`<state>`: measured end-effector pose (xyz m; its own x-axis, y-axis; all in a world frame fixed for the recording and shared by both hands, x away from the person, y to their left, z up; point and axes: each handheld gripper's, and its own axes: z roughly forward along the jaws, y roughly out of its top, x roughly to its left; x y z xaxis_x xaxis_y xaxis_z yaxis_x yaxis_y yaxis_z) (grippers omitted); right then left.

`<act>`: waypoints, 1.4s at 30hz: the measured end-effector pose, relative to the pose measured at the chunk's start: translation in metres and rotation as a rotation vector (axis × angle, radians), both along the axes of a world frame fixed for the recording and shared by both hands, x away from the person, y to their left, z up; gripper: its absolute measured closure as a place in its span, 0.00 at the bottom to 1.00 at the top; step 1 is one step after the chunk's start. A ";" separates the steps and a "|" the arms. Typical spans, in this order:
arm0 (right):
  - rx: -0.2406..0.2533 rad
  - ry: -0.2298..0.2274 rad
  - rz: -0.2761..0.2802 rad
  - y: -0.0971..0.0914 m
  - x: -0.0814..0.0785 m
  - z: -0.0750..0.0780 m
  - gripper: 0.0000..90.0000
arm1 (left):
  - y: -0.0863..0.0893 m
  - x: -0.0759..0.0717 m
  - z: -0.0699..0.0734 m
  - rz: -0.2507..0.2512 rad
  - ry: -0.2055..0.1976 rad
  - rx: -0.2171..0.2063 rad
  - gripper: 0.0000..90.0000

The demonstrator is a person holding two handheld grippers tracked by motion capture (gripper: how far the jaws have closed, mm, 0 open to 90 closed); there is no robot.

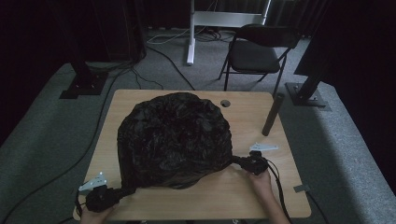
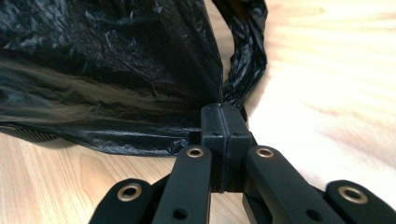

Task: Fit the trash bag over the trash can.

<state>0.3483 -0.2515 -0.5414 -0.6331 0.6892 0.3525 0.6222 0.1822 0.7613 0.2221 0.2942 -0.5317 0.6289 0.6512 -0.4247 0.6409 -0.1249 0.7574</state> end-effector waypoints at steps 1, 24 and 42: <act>0.005 0.001 0.000 -0.002 -0.001 -0.002 1.00 | 0.000 0.000 -0.002 0.003 0.010 -0.011 1.00; -0.093 -0.031 0.046 0.001 -0.014 0.010 0.93 | -0.005 -0.004 -0.005 0.073 -0.064 -0.033 0.97; 0.029 -0.120 0.138 -0.015 -0.035 0.061 0.20 | -0.003 -0.023 0.020 0.202 -0.109 0.032 0.02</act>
<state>0.3134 -0.2664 -0.4807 -0.7597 0.5835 0.2872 0.4972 0.2365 0.8348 0.1991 0.2916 -0.5116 0.5251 0.7808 -0.3386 0.5699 -0.0271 0.8212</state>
